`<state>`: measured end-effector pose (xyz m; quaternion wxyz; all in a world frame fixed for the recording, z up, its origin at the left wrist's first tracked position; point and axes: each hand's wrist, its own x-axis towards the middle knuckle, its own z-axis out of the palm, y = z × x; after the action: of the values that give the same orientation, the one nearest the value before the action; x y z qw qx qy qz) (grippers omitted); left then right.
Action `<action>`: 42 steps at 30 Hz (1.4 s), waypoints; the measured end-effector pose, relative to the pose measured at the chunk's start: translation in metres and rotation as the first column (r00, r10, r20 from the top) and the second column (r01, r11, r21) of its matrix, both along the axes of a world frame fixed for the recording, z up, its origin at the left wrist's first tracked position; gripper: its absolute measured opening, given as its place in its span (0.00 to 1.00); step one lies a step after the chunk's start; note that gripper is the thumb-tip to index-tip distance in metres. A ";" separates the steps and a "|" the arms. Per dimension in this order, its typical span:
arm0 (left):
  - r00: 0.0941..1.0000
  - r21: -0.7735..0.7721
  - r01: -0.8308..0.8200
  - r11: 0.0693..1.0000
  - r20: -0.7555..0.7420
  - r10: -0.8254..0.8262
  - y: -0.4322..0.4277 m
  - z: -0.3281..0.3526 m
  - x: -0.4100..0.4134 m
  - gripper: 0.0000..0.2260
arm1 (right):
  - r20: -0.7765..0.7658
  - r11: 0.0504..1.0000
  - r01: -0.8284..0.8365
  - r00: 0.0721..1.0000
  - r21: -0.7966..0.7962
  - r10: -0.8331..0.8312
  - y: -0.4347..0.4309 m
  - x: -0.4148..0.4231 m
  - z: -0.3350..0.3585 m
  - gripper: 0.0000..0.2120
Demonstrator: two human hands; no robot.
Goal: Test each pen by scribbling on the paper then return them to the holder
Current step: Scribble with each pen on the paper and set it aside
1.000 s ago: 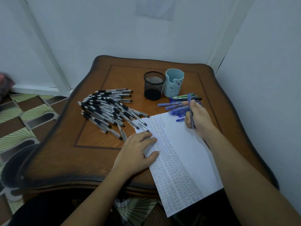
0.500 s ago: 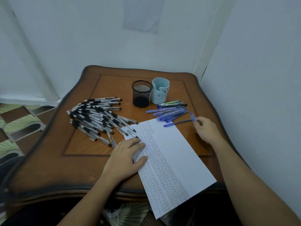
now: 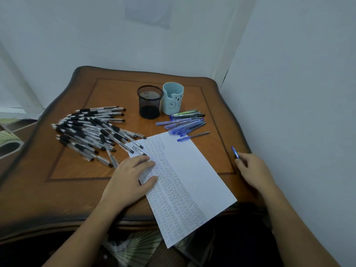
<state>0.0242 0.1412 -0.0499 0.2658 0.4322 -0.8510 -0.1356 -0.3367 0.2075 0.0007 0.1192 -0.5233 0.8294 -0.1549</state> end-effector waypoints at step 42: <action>0.999 0.070 -0.013 0.997 0.031 0.011 0.004 0.006 0.001 0.25 | 0.821 0.953 -0.015 0.503 -0.303 0.269 -0.095 0.128 0.049 0.29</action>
<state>0.0254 0.1455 -0.0444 0.2381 0.4483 -0.8472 -0.1570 -0.2086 0.1130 0.0500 0.4549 -0.4566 0.5889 -0.4876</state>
